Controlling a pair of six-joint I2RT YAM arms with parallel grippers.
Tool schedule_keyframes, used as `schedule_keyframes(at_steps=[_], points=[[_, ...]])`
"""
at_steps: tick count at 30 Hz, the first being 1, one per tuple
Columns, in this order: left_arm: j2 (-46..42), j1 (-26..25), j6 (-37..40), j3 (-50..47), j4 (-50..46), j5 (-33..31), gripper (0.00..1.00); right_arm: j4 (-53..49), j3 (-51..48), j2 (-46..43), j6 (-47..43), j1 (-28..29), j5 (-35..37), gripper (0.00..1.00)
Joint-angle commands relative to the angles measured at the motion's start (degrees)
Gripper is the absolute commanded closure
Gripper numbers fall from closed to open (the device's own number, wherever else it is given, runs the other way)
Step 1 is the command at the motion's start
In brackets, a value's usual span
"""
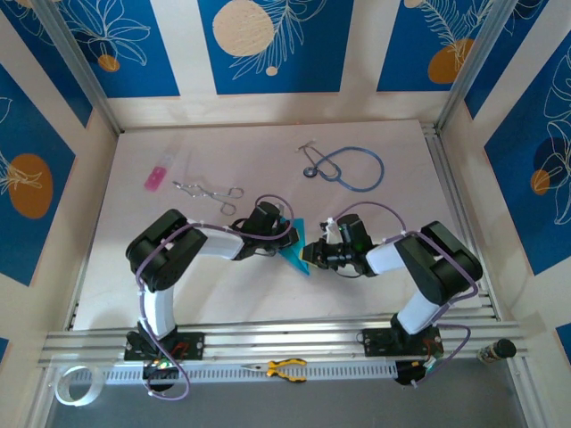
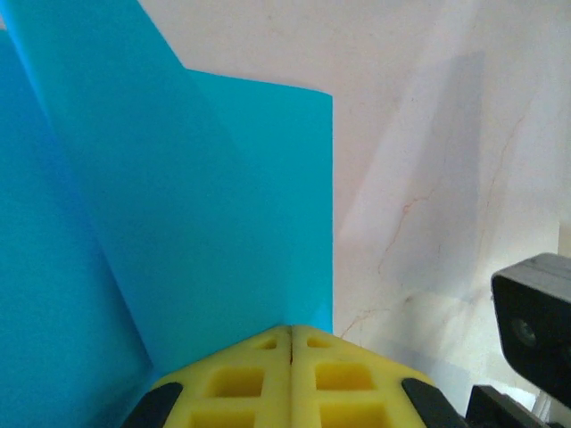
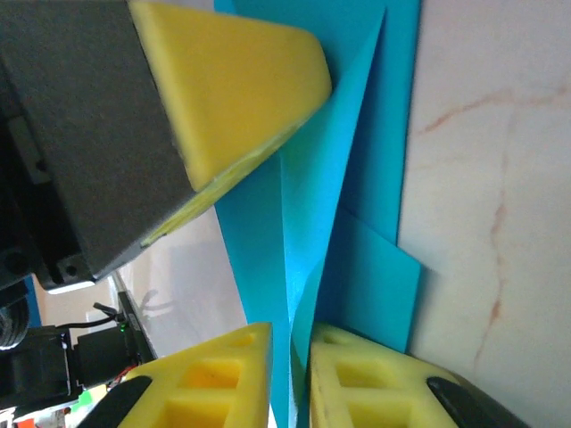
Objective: Fold a paper plane with a square sheet of paper (pick it up from the middle)
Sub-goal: Fourth fold the wing at the center of the table.
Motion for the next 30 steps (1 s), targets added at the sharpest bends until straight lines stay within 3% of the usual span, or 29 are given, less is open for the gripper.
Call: schedule_keyframes(at_steps=[1, 10, 21, 30], points=[[1.3, 0.3, 1.4, -1.1, -6.0, 0.2, 0.94, -8.2, 0.1, -2.0, -1.1, 1.7, 1.9, 0.82], [1.5, 0.4, 1.5, -1.0, -5.8, 0.7, 0.94, -14.7, -0.8, -6.4, -1.7, 2.5, 5.6, 0.83], [1.7, 0.4, 1.2, -1.1, -5.4, 0.8, 0.94, -15.6, -1.8, -5.5, -1.5, 3.2, 3.0, 0.89], [1.7, 0.5, 0.9, -1.4, -5.3, 0.7, 0.95, -17.7, -1.8, -6.6, -1.8, 3.2, 1.7, 0.87]])
